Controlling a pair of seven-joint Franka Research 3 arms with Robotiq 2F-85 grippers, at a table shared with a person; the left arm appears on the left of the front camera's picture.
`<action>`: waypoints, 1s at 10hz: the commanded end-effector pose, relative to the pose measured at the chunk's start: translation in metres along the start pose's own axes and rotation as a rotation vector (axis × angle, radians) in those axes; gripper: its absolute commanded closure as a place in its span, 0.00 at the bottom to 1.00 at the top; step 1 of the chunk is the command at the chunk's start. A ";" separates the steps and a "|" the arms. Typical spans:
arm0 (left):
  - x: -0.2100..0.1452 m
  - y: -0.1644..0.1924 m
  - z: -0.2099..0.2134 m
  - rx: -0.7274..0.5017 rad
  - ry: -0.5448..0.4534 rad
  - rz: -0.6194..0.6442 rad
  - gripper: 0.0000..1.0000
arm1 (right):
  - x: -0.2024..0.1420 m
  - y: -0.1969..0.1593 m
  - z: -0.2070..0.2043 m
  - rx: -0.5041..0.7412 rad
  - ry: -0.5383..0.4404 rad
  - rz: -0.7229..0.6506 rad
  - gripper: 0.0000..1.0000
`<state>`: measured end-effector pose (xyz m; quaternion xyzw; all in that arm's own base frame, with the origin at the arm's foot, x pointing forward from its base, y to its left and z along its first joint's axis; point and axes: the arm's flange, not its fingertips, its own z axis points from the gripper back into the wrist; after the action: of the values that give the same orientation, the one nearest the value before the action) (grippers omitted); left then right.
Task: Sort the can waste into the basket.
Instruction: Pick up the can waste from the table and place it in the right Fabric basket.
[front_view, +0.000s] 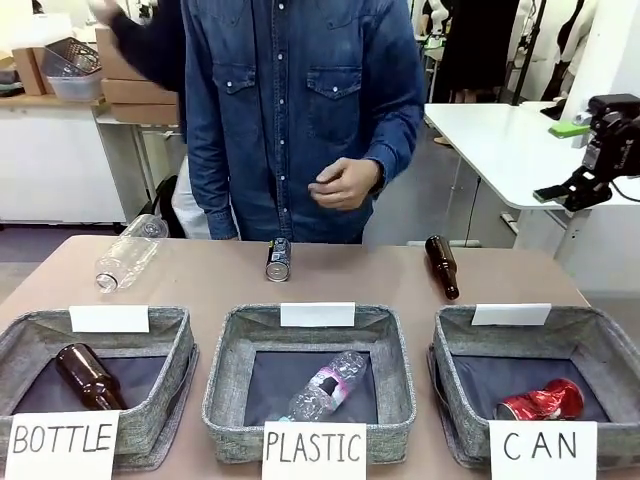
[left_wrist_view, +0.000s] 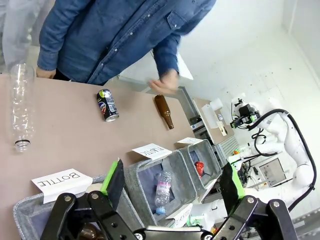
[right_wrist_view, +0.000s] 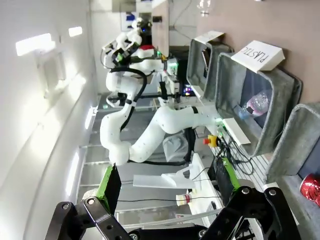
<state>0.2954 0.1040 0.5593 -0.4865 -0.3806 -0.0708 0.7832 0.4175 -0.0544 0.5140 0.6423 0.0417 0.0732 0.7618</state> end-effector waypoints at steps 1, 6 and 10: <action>0.002 0.000 -0.002 -0.018 -0.015 -0.019 0.00 | 0.001 -0.001 0.007 -0.006 0.013 0.026 0.00; 0.002 0.000 -0.002 -0.018 -0.015 -0.019 0.00 | 0.001 -0.001 0.007 -0.006 0.013 0.026 0.00; 0.002 0.000 -0.002 -0.018 -0.015 -0.019 0.00 | 0.001 -0.001 0.007 -0.006 0.013 0.026 0.00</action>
<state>0.2954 0.1040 0.5594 -0.4866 -0.3807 -0.0708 0.7831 0.4179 -0.0558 0.5123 0.6421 0.0403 0.0746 0.7620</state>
